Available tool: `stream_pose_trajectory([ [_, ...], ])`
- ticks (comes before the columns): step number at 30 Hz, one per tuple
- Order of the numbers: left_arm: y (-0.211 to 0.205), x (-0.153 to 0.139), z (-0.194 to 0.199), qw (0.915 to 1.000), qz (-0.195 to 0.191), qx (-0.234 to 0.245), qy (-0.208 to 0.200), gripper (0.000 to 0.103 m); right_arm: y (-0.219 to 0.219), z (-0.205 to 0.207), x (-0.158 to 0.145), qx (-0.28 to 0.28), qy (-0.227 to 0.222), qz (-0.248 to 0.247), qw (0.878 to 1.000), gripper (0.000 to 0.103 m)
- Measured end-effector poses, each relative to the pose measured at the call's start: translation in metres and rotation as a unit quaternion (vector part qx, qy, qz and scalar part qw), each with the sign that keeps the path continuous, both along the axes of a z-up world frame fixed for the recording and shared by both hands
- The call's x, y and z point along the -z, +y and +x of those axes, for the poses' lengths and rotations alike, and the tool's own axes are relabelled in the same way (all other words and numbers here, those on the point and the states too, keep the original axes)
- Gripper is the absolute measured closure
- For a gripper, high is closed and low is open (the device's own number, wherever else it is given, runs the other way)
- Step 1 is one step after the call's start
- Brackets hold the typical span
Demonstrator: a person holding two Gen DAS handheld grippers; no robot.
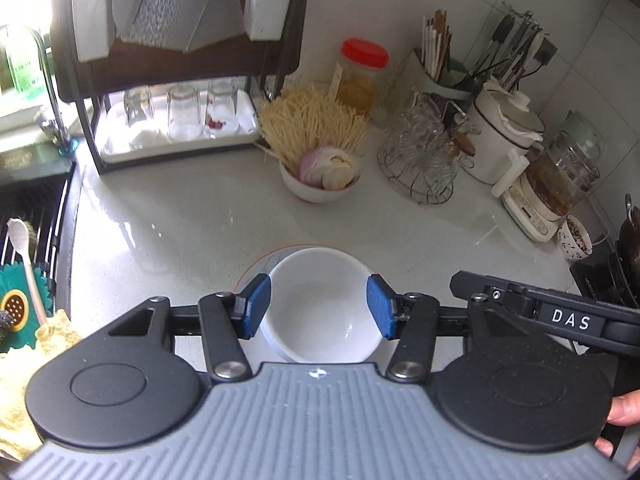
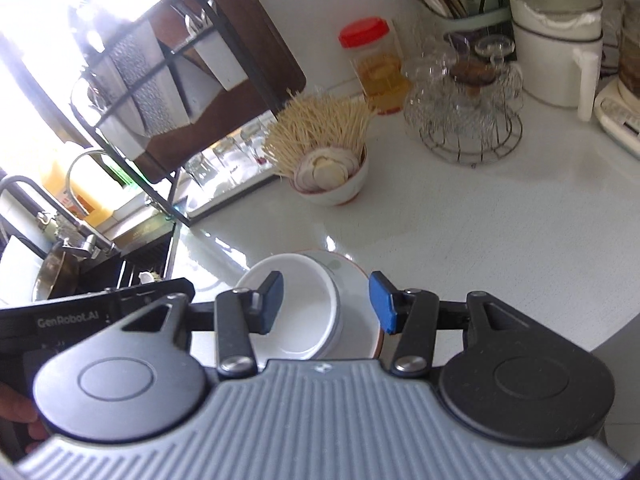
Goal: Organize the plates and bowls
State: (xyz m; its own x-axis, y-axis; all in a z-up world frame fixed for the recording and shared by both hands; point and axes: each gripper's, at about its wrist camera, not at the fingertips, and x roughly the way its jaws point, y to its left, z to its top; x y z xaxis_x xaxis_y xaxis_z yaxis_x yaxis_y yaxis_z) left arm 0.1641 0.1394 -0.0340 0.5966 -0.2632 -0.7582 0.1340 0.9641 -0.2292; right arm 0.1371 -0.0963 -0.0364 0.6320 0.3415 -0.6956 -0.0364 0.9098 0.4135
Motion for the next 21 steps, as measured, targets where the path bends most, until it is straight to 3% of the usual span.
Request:
stream_pose_trajectory([
  [3, -0.015, -0.011, -0.016, 0.9996, 0.022, -0.001, -0.018, 0.044, -0.003, -0.013, -0.018, -0.009, -0.036, -0.033, 0.999, 0.052],
  [8, -0.037, -0.026, -0.042, 0.9989, 0.024, -0.005, -0.04, 0.044, -0.015, -0.033, -0.037, -0.023, -0.068, -0.042, 0.997, 0.052],
  [21, -0.076, -0.048, -0.108, 0.9964, 0.02, -0.038, -0.073, 0.044, -0.051, -0.09, -0.053, -0.037, -0.112, -0.043, 0.992, 0.052],
])
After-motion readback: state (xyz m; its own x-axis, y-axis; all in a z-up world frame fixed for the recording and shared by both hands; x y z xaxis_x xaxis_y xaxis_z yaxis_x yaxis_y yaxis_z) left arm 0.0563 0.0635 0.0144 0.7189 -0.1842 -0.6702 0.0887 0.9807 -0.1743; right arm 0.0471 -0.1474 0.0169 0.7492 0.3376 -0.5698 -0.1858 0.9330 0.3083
